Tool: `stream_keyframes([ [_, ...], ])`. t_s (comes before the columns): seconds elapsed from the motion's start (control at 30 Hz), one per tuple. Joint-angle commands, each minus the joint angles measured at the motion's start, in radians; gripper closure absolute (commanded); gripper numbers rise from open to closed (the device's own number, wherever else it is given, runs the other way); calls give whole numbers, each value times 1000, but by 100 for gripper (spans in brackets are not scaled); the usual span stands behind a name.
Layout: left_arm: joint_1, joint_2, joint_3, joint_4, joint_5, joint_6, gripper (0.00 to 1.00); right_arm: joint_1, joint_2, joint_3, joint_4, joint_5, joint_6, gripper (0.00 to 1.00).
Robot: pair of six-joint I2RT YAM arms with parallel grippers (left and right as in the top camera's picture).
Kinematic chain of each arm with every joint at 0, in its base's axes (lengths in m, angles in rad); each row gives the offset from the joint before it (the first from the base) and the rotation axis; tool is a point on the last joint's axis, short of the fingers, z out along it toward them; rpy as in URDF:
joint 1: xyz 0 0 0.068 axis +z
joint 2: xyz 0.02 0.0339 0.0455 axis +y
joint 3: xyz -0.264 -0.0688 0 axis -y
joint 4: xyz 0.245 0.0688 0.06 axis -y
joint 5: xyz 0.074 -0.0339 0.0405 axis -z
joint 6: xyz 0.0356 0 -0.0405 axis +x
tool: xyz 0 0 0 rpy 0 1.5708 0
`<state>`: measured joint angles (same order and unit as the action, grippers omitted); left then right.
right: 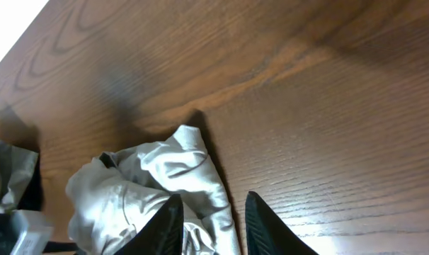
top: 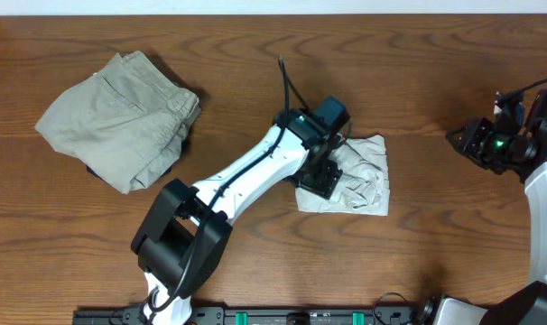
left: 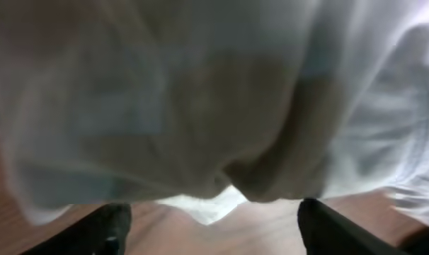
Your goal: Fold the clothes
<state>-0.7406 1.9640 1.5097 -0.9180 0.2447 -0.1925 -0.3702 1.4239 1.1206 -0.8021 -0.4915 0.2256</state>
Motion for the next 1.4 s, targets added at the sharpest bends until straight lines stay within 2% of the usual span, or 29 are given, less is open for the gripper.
stream_keyframes([
  [0.0, 2, 9, -22, 47, 13, -23, 21, -5, -12, 19, -3, -21, -18, 72],
  [0.07, 2, 9, -23, 80, 14, -23, 43, -5, -12, 19, -3, -21, -18, 72],
  [0.17, 2, 9, -17, 97, 19, -24, 89, -5, -12, 19, -6, -21, -17, 72],
  [0.2, 2, 9, -10, 93, 32, -23, 94, -5, -12, 19, -7, -21, -18, 72],
  [0.5, 2, -19, 120, 85, 65, -2, 94, -5, -12, 19, -8, -19, -18, 72],
  [0.6, -2, -19, 140, 150, 65, 17, 94, -3, -12, 19, -8, -14, -17, 72],
  [0.8, -32, 1, 136, 293, 65, 135, 94, -3, -12, 19, -19, -14, -17, 72],
  [1.03, -84, 71, 136, 382, 65, 147, 91, -2, -12, 19, -24, -14, -18, 72],
  [1.13, -97, 72, 137, 420, 65, 147, 84, -2, -12, 19, -25, -13, -18, 72],
  [1.2, -100, 72, 137, 445, 63, 147, 69, -2, -12, 19, -26, -14, -18, 71],
  [1.27, -100, 73, 137, 460, 47, 147, 65, -1, -12, 19, -26, -14, -18, 71],
  [1.33, -100, 72, 137, 465, -5, 147, 53, 5, -12, 18, -33, -14, -18, 71],
  [1.37, -99, 72, 138, 464, -40, 147, 52, 11, -12, 18, -39, -18, -20, 71],
])
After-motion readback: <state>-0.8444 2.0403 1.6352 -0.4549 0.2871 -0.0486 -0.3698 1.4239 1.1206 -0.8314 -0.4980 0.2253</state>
